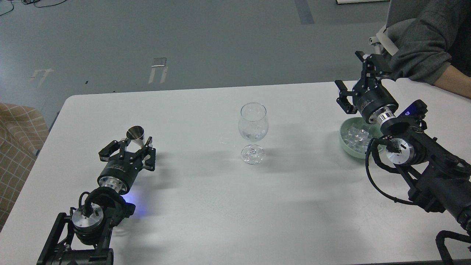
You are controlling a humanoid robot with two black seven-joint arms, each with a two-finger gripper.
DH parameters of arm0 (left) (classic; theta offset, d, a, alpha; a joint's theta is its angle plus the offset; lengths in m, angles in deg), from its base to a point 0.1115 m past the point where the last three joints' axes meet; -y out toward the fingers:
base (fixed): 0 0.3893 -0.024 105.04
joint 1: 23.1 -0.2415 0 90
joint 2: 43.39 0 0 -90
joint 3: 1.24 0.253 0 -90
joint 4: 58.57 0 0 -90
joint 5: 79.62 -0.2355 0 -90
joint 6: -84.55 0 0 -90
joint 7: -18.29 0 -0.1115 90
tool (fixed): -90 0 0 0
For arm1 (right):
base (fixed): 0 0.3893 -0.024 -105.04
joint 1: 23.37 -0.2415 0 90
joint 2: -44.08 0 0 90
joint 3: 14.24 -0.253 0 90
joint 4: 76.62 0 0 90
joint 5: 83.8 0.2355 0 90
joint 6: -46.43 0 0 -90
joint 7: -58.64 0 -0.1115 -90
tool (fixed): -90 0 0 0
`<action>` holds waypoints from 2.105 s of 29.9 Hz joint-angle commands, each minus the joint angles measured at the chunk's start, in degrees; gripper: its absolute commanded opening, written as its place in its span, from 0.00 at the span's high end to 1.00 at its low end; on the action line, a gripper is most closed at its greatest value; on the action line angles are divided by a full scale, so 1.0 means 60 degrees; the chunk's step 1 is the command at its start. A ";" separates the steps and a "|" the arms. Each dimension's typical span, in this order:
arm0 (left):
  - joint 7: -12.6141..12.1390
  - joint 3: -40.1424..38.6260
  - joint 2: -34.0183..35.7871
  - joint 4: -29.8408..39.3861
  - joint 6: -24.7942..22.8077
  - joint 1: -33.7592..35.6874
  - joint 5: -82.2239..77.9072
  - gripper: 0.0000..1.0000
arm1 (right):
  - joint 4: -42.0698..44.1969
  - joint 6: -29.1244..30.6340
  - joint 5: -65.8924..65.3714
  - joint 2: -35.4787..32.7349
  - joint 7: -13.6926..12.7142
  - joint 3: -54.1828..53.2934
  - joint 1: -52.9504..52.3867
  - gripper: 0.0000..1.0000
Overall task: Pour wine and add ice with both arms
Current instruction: 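Set the jigger on the table, open and withdraw the left gripper, then move the right gripper down to the green ice bowl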
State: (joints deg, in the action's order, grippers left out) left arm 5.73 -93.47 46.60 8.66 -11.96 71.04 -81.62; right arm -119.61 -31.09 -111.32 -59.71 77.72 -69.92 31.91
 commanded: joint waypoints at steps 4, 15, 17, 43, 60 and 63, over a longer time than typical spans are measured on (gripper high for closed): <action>-0.0059 0.0063 0.0000 0.0000 0.0031 0.0028 -0.0033 0.13 | 0.0001 0.0000 0.0002 0.0012 0.0000 -0.0006 0.0000 0.00; -0.0176 -0.0024 0.0000 0.0190 0.0031 -0.0294 0.0040 0.02 | -0.0014 0.0000 0.0002 -0.0003 0.0000 -0.0006 0.0000 0.00; -0.0176 -0.0024 0.0088 0.0292 0.0016 -0.0382 0.0055 0.02 | -0.0014 0.0000 0.0002 -0.0003 0.0000 -0.0006 0.0000 0.00; -0.0133 -0.1196 0.4115 0.1406 -0.2003 -0.0267 -0.2298 0.02 | -0.1374 -0.0030 -0.0042 -0.1303 0.0000 0.0052 -0.0015 0.00; 0.0600 0.0181 0.3092 0.1421 -0.2138 0.2606 -0.7650 0.02 | -0.4935 -0.1889 -0.6907 -0.5437 -0.0015 0.0594 0.1640 0.00; 0.0615 0.0253 0.2858 0.1407 -0.1875 0.2854 -0.7708 0.02 | -0.4921 -0.2473 -0.9098 -0.5408 0.0000 0.0594 0.1932 0.00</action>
State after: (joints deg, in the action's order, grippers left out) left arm 9.28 -92.49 65.12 17.17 -24.72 86.86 -127.45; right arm -148.92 -42.46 -153.13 -92.15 77.62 -66.34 41.68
